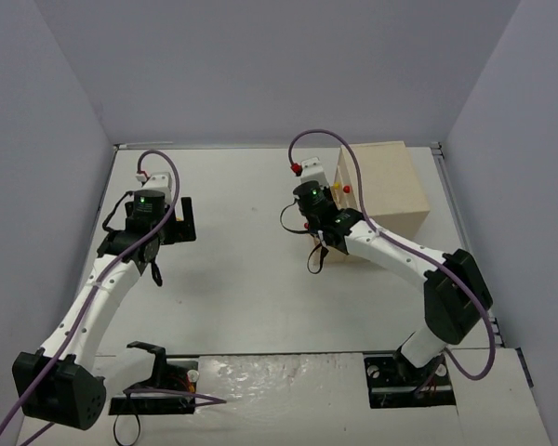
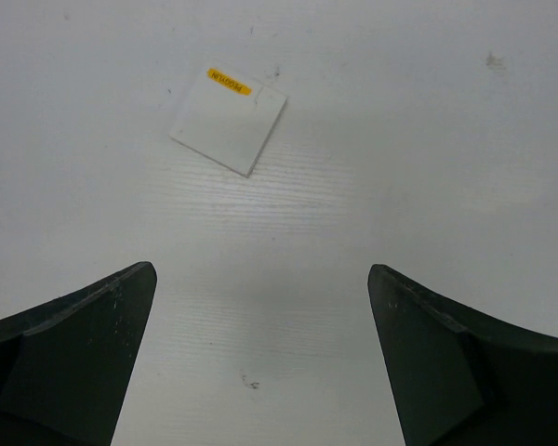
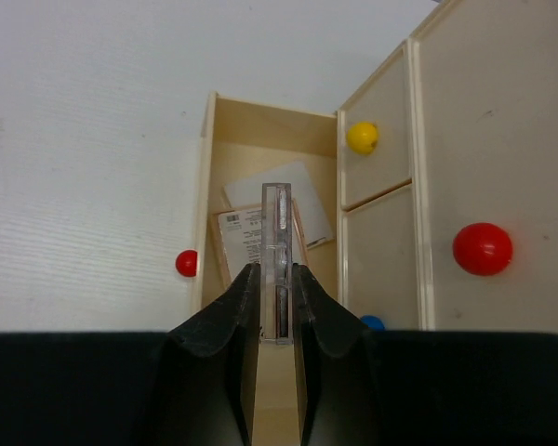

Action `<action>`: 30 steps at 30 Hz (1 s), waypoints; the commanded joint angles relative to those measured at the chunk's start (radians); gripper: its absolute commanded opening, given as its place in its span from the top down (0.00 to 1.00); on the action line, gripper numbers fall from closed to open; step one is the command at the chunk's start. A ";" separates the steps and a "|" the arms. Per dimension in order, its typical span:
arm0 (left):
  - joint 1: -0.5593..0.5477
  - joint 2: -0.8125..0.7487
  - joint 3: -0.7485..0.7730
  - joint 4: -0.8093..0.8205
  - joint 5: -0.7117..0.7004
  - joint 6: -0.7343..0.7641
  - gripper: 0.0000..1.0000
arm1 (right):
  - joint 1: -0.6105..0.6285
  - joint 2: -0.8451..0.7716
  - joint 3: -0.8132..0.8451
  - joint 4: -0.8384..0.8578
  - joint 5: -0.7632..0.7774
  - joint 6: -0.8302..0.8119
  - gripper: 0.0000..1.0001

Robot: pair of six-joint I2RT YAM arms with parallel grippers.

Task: Organize the makeup

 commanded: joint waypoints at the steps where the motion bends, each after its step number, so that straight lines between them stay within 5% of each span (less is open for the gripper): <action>1: 0.013 0.001 -0.006 0.014 -0.039 -0.021 0.03 | -0.021 0.094 0.015 0.108 0.138 -0.058 1.00; 9: 0.019 0.001 -0.007 0.011 -0.041 -0.022 0.03 | -0.047 0.182 0.017 0.147 0.156 -0.042 0.98; 10: 0.019 -0.001 -0.008 0.011 -0.044 -0.021 0.03 | -0.048 0.191 0.019 0.147 0.167 -0.043 0.93; 13: 0.024 -0.001 -0.009 0.009 -0.048 -0.023 0.03 | -0.048 0.205 0.025 0.142 0.152 -0.041 0.56; 16: 0.029 0.004 -0.009 0.006 -0.050 -0.025 0.03 | -0.048 0.169 0.020 0.135 0.092 -0.021 0.40; 30: 0.053 0.145 0.040 -0.010 -0.017 -0.018 0.03 | -0.048 -0.202 0.037 0.123 -0.363 0.043 0.13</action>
